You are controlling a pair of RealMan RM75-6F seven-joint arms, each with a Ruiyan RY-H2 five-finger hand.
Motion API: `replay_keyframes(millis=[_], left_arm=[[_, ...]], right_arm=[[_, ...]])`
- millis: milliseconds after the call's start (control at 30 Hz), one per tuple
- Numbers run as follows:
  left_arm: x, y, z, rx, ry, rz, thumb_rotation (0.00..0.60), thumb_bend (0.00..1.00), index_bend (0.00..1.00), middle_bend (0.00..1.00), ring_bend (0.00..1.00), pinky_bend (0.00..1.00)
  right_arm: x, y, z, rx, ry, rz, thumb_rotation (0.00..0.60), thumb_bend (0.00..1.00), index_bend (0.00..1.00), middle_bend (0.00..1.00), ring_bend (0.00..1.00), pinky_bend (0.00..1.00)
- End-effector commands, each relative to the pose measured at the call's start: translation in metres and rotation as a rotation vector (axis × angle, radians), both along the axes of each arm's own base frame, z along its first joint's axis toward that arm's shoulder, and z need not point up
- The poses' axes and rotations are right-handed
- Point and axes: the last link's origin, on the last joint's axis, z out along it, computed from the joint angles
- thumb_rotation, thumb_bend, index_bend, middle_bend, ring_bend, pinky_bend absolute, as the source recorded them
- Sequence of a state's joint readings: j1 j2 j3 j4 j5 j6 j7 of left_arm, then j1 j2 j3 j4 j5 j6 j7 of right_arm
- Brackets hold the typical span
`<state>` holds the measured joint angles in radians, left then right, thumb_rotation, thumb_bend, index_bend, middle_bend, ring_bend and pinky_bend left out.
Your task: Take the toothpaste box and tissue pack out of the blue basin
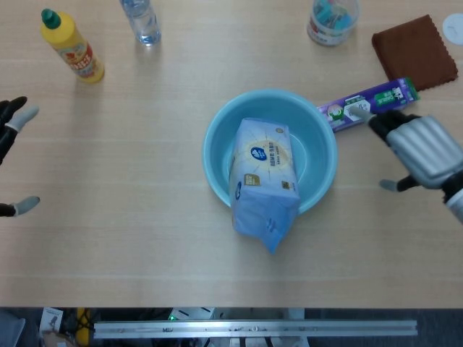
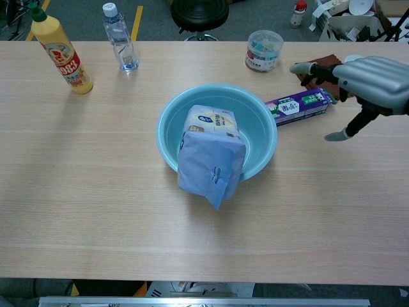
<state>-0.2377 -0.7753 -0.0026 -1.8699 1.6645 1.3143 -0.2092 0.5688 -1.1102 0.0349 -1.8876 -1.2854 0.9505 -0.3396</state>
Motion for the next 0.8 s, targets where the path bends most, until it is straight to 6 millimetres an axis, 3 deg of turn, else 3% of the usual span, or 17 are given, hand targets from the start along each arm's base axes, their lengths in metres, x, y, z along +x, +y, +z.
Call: replay_keyframes(millis=[33, 333, 800], left_arm=[[-0.001, -0.002, 0.003, 0.010, -0.002, 0.007, 0.600, 0.10, 0.00, 0.00, 0.00, 0.15], [-0.006, -0.010, 0.011, 0.036, -0.004, 0.024, 0.600, 0.10, 0.00, 0.00, 0.00, 0.15], [-0.011, -0.015, 0.021, 0.058, 0.009, 0.045, 0.600, 0.10, 0.00, 0.00, 0.00, 0.15]], right_arm=[[0.020, 0.002, -0.021, 0.060, -0.010, 0.048, 0.600, 0.03, 0.00, 0.23, 0.21, 0.45], [0.050, -0.006, -0.070, 0.102, 0.021, 0.082, 0.600, 0.03, 0.01, 0.23, 0.21, 0.45], [0.098, -0.013, -0.116, 0.051, -0.020, 0.100, 0.600, 0.03, 0.01, 0.25, 0.21, 0.46]])
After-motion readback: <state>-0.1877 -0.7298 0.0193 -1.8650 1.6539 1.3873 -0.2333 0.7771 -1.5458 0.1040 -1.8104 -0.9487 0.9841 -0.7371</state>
